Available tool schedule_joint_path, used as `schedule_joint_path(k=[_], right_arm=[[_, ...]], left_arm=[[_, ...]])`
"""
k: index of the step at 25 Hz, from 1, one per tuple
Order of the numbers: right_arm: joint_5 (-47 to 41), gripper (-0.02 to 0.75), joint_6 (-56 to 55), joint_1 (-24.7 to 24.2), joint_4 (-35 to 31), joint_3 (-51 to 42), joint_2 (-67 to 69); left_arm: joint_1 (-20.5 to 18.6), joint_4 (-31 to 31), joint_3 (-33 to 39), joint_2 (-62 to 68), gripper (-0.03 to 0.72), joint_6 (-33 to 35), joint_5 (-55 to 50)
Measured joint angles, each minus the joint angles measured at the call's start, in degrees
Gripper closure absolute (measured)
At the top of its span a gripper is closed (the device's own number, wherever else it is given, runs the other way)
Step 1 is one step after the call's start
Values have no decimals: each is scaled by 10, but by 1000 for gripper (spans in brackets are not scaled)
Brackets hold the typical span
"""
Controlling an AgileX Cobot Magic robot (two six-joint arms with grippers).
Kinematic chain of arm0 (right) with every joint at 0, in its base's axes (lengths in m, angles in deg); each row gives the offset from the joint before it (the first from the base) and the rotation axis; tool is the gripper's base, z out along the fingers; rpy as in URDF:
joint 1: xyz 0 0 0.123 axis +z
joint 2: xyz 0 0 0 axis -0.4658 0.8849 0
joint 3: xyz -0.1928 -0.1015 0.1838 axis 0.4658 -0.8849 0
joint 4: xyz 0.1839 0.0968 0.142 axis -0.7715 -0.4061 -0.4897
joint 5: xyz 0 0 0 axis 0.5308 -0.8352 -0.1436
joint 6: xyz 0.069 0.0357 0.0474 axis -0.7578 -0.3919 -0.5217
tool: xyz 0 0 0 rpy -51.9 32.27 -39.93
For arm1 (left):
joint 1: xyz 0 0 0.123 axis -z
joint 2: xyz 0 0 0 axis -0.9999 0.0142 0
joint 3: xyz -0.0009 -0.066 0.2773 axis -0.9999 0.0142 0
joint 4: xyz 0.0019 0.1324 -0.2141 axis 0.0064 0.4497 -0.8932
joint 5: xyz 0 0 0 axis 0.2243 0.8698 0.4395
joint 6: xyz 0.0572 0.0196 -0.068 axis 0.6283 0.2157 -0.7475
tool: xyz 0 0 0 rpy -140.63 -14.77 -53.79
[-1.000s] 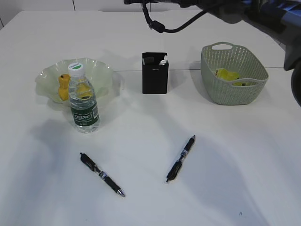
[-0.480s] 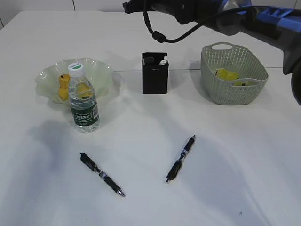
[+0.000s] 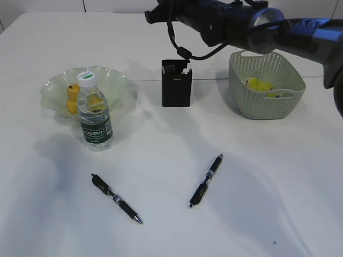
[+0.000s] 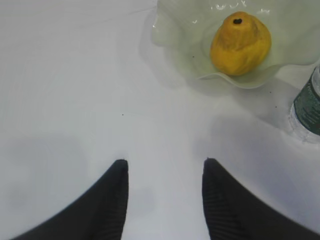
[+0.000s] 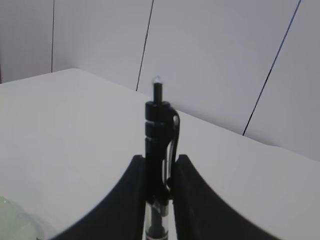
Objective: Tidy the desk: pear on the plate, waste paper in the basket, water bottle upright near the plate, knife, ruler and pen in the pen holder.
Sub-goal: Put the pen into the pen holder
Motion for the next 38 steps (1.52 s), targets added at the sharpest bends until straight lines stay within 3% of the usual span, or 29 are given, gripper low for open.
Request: schedule_joint_path(k=[19,38], right_arm=[[113,633,-11,-10,-31,-134,0],[200,633,-48,-11,-32,-144,33]], left_arm=[[0,4,0,0,348,0,17],[0,4,0,0,348,0,17]])
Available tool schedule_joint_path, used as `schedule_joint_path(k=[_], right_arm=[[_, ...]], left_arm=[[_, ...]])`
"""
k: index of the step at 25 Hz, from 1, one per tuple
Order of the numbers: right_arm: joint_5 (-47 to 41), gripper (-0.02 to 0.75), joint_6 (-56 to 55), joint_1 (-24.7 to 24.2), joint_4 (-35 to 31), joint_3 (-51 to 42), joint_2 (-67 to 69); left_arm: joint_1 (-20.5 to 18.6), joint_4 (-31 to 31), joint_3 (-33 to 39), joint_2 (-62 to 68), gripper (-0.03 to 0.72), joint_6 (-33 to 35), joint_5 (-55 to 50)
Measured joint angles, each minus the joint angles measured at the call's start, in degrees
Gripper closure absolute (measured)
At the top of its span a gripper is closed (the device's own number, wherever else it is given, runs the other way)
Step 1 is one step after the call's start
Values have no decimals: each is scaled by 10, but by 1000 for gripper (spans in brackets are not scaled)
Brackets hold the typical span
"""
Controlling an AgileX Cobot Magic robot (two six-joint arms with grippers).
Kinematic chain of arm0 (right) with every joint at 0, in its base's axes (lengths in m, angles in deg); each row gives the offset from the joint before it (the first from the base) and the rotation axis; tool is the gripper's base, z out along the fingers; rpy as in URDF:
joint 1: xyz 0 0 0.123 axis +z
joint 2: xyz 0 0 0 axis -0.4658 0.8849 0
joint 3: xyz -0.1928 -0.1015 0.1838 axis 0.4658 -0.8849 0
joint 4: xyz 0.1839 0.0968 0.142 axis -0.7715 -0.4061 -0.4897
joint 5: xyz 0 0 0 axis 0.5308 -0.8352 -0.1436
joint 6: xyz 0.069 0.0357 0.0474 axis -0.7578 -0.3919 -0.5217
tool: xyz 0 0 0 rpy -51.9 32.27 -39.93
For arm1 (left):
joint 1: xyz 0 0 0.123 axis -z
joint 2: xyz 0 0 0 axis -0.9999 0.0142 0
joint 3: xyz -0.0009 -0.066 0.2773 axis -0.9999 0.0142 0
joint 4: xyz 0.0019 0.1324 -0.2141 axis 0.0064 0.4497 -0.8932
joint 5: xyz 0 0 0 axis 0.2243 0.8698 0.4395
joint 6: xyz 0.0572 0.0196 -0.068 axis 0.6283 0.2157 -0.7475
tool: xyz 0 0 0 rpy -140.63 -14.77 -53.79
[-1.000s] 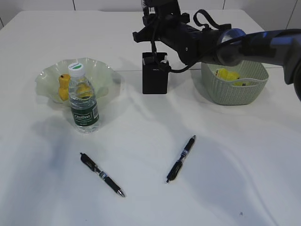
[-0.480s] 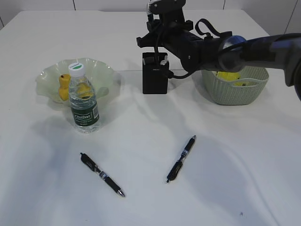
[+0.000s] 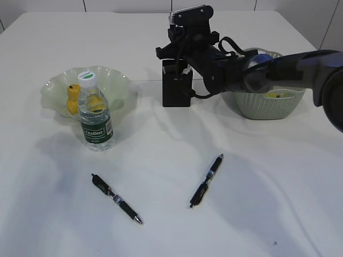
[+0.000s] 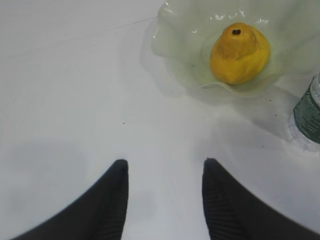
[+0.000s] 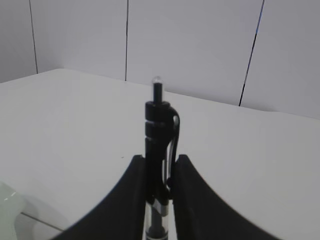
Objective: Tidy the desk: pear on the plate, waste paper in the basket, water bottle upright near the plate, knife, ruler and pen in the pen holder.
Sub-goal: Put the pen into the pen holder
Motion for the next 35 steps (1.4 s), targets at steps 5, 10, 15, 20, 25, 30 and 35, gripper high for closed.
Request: schedule_joint_path(k=[5,10,15,20,25,30,35], right_arm=[[4,633,-3,0,0,0,7],[-15,633,-4,0,0,0,7],[-22,614,-5,0,2,0,7],[-53,505,-5,0,2,9,7],[-60,416,-5,0,-7,12,7],[-102,404,-5,0,-11,24,-4],[-170,402,-5,-6,-11,57,-26]], left_arm=[[0,0,0,0,348,0,0],[0,0,0,1,348,0,1],[0,0,0,1,348,0,6],[0,0,0,1,348,0,6],[0,0,0,1,348,0,8],[0,0,0,1,348,0,11],[0,-2,0,1,348,0,14]])
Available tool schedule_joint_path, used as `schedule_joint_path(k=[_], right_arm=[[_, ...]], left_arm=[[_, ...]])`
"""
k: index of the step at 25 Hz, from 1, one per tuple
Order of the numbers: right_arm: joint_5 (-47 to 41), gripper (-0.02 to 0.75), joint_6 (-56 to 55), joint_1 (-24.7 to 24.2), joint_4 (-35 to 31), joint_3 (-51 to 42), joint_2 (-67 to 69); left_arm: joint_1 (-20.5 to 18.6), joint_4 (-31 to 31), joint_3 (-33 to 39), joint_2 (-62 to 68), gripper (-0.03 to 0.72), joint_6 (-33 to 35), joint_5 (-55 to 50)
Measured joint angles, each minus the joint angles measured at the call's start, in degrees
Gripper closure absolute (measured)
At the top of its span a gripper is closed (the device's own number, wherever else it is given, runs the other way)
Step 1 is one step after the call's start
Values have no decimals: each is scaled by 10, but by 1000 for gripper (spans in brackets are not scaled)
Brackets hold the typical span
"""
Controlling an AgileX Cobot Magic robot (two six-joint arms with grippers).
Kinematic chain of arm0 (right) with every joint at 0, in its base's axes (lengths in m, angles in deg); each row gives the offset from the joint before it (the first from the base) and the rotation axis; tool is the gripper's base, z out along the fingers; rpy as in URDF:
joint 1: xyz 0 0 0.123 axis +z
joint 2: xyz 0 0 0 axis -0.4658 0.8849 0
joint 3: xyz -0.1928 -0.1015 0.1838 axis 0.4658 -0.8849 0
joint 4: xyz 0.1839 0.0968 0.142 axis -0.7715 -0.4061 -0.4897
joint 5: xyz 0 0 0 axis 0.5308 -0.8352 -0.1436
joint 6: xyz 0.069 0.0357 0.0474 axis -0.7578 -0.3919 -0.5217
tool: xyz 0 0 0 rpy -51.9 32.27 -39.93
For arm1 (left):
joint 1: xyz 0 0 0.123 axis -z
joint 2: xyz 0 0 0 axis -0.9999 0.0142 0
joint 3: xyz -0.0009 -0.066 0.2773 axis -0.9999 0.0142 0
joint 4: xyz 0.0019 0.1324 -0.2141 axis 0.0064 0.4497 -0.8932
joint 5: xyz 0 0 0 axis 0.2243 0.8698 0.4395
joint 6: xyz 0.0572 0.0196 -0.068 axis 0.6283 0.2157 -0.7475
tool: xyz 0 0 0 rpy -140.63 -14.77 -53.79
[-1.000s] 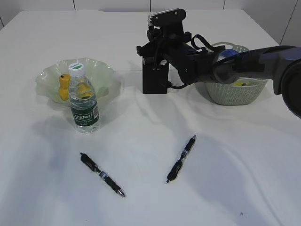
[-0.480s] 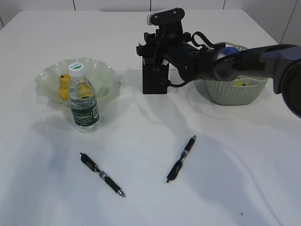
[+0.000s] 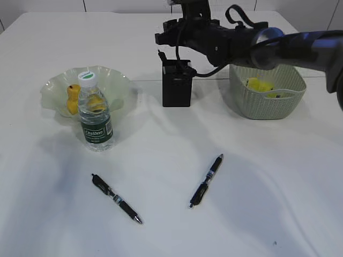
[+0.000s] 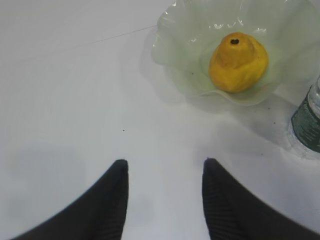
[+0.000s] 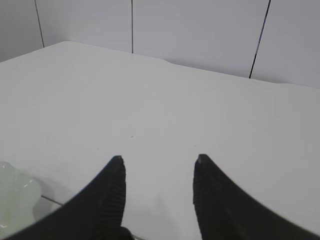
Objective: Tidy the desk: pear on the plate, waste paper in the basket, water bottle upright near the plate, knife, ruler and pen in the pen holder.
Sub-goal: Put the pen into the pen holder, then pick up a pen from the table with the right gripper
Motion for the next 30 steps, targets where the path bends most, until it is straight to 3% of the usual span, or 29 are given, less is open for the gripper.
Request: schedule_joint_path(k=[21,30], right_arm=[[-294,403,0,-3,0,8,-147],[-402,456,0,-3,-41,8,-185]], left_arm=[[0,-3,0,0,347,0,0],[0,-4,0,0,348,0,0]])
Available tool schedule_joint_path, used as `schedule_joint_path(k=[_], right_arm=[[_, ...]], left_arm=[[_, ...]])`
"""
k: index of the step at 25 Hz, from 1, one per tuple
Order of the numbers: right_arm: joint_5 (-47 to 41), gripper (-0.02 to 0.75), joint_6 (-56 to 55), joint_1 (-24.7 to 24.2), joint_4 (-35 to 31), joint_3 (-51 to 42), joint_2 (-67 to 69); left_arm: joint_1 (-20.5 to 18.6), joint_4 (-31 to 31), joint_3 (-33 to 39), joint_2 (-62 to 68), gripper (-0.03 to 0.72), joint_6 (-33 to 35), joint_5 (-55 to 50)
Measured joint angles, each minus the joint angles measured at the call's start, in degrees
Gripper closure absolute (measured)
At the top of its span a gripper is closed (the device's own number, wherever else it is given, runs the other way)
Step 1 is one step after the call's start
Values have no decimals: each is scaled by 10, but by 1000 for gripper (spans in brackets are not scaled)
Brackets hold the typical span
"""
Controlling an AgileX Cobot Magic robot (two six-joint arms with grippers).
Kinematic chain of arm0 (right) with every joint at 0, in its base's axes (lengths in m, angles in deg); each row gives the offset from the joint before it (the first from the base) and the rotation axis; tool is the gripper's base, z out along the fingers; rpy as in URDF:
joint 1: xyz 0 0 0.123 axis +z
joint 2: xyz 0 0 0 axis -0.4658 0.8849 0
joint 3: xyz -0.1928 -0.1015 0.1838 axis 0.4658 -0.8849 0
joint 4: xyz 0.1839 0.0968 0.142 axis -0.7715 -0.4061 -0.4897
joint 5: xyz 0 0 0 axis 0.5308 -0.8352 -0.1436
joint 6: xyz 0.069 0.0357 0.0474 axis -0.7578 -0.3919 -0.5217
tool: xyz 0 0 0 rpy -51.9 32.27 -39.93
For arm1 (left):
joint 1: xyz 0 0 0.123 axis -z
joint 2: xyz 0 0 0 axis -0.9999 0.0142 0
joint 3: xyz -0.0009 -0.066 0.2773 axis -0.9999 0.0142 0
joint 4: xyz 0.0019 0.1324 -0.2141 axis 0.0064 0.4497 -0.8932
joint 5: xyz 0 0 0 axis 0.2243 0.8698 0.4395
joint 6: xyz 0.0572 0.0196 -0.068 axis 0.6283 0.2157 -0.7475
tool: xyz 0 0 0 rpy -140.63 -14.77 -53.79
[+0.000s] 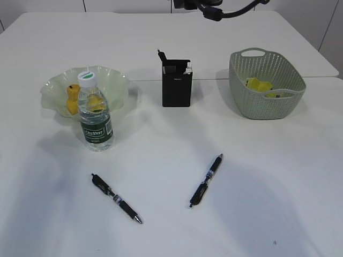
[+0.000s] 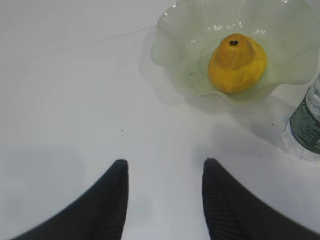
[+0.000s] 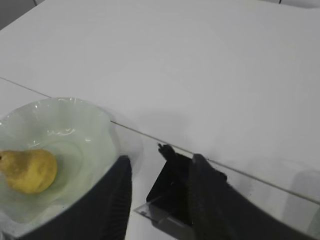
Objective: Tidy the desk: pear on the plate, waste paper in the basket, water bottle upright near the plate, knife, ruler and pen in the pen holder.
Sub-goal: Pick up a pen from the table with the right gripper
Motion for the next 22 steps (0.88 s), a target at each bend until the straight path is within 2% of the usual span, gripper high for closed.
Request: schedule_joint_path(k=[12,14,18,22], right_arm=[[-122,456,-3,0,22,0,-1],[-128,456,-30,0,25,0,-1],[-147,457,-118,0,73,0,-1],[-193,457,-144,0,105,0,-1]], left_arm=[[0,-1,0,0,348,0,5],[0,-1,0,0,348,0,6],[0,-1,0,0,348,0,9],[0,-1,0,0,348,0,10]])
